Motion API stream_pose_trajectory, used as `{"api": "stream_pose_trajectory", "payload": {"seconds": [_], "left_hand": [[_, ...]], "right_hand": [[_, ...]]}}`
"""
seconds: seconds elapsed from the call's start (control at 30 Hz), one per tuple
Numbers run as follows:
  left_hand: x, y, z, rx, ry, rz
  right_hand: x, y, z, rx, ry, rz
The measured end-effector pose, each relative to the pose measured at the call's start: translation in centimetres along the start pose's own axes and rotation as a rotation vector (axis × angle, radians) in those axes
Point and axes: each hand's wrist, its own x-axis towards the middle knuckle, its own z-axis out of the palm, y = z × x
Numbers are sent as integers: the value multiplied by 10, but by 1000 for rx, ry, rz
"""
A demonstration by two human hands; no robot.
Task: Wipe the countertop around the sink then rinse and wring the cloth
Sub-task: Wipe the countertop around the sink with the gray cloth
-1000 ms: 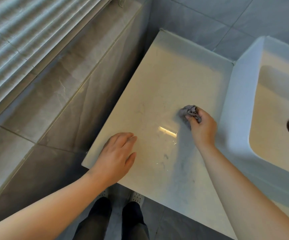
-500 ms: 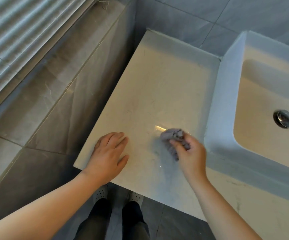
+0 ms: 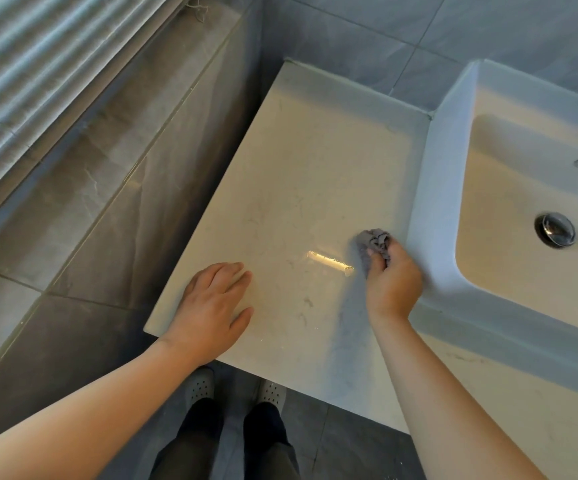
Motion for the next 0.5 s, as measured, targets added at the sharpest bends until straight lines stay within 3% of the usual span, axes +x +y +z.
{"api": "stream_pose_trajectory", "payload": {"seconds": [0.17,0.3,0.4,0.5], "left_hand": [[-1,1,1,28,-16,-3],[-1,2,-2,39,-39,-8],[0,2,-2,41,-52,-17],[0,5,0,37,-67,-31]], "right_hand": [[-75,6,-16,-16,-217,-140],[-79,5,-38,84,-400,-149],[-51,7,-49,129,-165,-102],[-25,15,-45,0,14,-18]]}}
